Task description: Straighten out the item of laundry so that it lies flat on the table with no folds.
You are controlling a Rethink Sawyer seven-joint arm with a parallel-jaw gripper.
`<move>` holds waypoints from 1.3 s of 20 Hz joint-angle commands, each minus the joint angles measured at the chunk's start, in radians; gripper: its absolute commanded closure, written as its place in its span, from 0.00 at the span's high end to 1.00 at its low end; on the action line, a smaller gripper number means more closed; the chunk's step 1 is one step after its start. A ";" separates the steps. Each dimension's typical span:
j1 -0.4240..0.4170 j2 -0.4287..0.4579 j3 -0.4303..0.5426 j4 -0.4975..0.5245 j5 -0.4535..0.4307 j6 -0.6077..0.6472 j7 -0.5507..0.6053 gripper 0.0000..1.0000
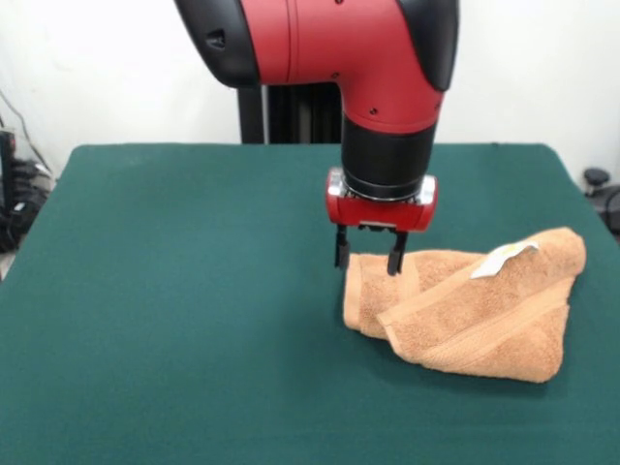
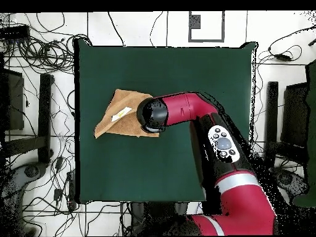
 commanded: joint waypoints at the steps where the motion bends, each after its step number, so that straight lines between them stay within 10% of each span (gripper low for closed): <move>1: 0.026 0.030 0.042 -0.013 -0.059 -0.059 -0.114 1.00; 26: 0.006 0.014 0.053 -0.010 -0.050 -0.033 -0.148 1.00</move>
